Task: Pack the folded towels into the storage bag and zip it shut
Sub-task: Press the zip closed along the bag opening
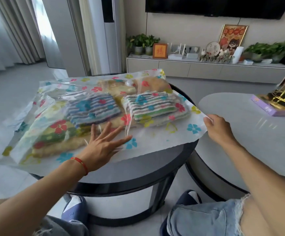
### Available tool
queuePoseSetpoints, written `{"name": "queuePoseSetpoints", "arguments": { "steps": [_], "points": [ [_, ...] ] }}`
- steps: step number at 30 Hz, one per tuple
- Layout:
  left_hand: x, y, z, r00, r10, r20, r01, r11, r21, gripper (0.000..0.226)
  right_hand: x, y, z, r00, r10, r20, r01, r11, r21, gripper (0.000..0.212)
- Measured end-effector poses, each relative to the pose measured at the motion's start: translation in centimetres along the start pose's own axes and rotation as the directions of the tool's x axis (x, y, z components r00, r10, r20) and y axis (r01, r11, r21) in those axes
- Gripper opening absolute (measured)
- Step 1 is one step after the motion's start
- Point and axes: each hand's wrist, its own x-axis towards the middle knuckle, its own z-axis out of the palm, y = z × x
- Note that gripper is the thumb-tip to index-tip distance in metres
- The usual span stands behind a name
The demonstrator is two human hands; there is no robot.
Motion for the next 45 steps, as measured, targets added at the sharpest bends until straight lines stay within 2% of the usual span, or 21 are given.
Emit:
{"name": "queuePoseSetpoints", "arguments": {
  "steps": [3,6,10,12,14,18,20,22,25,30,33,36,40,42,45],
  "points": [
    [-0.2,-2.2,-0.3,0.997,0.034,0.067,-0.036,0.999,0.029,0.052,-0.4,0.3,-0.3,0.986,0.088,0.143,-0.113,0.978,0.175,0.018],
    [-0.4,-3.8,-1.1,0.996,0.02,0.087,-0.027,0.997,0.078,0.061,-1.4,0.8,-0.7,0.891,0.168,0.422,-0.317,0.895,0.314,0.016],
    [-0.8,-1.2,-2.8,0.998,-0.065,0.01,0.065,0.998,-0.003,0.07,-3.0,0.8,-1.2,0.755,0.102,0.647,-0.395,0.859,0.326,0.016],
    [-0.6,2.5,-2.8,0.996,-0.014,-0.086,0.011,0.999,-0.032,0.063,-3.4,0.9,-1.6,0.723,0.044,0.689,-0.4,0.84,0.366,0.017],
    [0.2,7.2,-2.3,0.976,0.06,-0.209,-0.076,0.995,-0.069,0.055,-3.3,1.1,-2.2,0.724,0.001,0.69,-0.366,0.849,0.382,0.02],
    [4.1,16.8,-1.5,0.887,0.176,-0.428,-0.244,0.964,-0.109,0.041,-3.1,1.3,-3.1,0.74,-0.036,0.672,-0.271,0.898,0.346,0.023],
    [6.6,20.6,-1.4,0.875,0.183,-0.448,-0.24,0.968,-0.073,0.043,-3.2,1.5,-3.2,0.729,-0.063,0.681,-0.263,0.894,0.364,0.024],
    [8.6,23.1,-1.3,0.896,0.106,-0.43,-0.152,0.985,-0.075,0.04,-3.2,1.6,-3.3,0.724,-0.106,0.682,-0.255,0.877,0.407,0.024],
    [10.2,24.5,-0.9,0.905,0.052,-0.421,-0.093,0.993,-0.078,0.03,-3.2,1.9,-3.4,0.744,-0.144,0.653,-0.191,0.89,0.414,0.024],
    [10.8,24.7,0.2,0.844,0.02,-0.536,-0.133,0.976,-0.172,0.004,-2.9,2.5,-2.9,0.843,-0.212,0.494,0.034,0.938,0.344,0.038],
    [11.0,24.3,0.5,0.812,0.049,-0.581,-0.184,0.967,-0.176,0.003,-2.6,2.3,-2.3,0.832,-0.297,0.47,0.194,0.947,0.254,0.041],
    [11.1,24.3,0.5,0.821,0.036,-0.57,-0.179,0.964,-0.197,0.001,-2.2,2.4,-2.2,0.799,-0.286,0.528,0.155,0.948,0.279,0.036],
    [11.2,24.8,0.7,0.866,-0.126,-0.484,-0.071,0.927,-0.368,0.015,-1.9,2.9,-2.4,0.756,-0.253,0.604,0.044,0.94,0.339,0.044],
    [11.2,25.0,0.8,0.847,-0.157,-0.508,-0.063,0.919,-0.389,0.016,-1.9,3.2,-2.4,0.731,-0.251,0.634,-0.031,0.916,0.399,0.044],
    [11.3,25.2,0.7,0.812,-0.156,-0.562,-0.082,0.923,-0.375,0.016,-2.1,3.3,-2.2,0.744,-0.238,0.625,-0.1,0.885,0.455,0.049]
  ]
}}
